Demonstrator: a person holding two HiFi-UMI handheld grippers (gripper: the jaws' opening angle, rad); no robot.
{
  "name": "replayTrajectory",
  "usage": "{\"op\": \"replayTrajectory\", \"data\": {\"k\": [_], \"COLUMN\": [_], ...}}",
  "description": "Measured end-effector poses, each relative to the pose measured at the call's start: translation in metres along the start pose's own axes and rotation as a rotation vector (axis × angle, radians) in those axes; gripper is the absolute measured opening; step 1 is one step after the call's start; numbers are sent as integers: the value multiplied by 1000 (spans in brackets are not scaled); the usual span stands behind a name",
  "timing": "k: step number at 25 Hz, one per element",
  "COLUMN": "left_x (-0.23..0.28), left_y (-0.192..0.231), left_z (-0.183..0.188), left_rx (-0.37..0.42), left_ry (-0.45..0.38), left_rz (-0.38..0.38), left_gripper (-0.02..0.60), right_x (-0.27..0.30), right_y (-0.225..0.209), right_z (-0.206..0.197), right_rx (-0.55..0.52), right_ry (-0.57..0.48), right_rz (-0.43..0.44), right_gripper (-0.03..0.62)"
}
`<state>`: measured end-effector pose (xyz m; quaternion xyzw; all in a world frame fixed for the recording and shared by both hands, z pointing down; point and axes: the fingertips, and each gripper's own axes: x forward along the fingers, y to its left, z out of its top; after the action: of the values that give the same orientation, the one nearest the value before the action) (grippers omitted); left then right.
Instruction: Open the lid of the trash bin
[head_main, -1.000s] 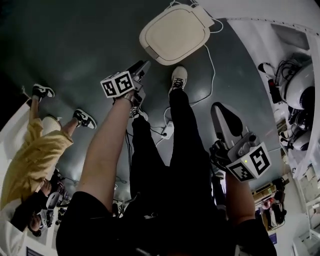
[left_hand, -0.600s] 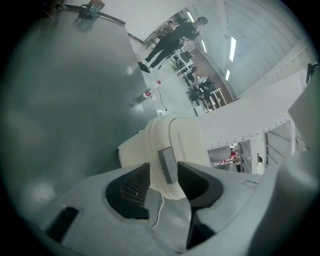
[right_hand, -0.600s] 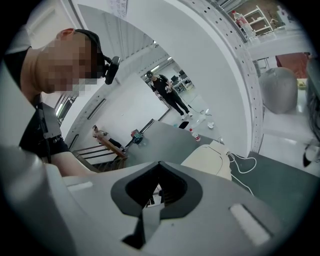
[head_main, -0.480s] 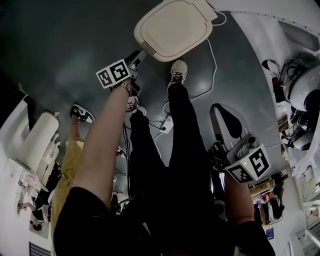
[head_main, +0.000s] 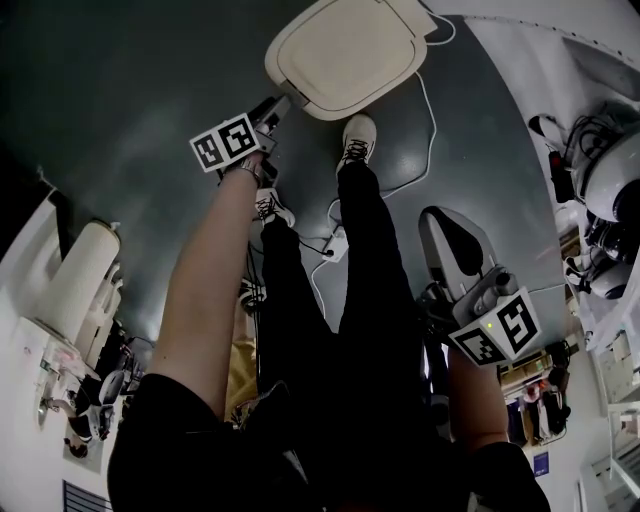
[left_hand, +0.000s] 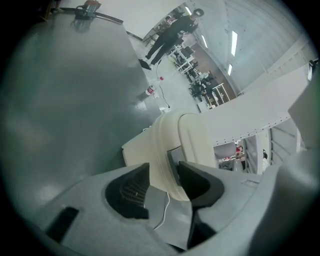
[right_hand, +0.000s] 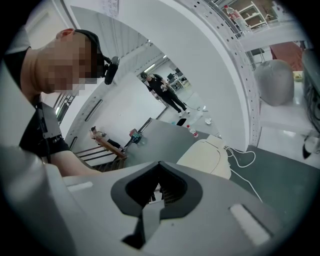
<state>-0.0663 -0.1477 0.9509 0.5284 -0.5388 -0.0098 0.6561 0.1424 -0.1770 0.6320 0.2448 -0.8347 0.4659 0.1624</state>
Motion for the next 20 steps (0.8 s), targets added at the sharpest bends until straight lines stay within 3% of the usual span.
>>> {"op": "replayTrajectory", "data": {"k": [17, 20], "left_x": [0, -3], "left_y": [1, -7], "left_z": [1, 1], "left_rx": [30, 47], "left_ry": [3, -20], "left_rz": [-10, -29], "left_gripper": [190, 164], "right_x": [13, 11], "right_y": [4, 7], "right_z": [-7, -7], "right_rx": [-12, -18], "right_ry": [23, 18], "right_rz": [14, 10], "right_gripper": [8, 8]}}
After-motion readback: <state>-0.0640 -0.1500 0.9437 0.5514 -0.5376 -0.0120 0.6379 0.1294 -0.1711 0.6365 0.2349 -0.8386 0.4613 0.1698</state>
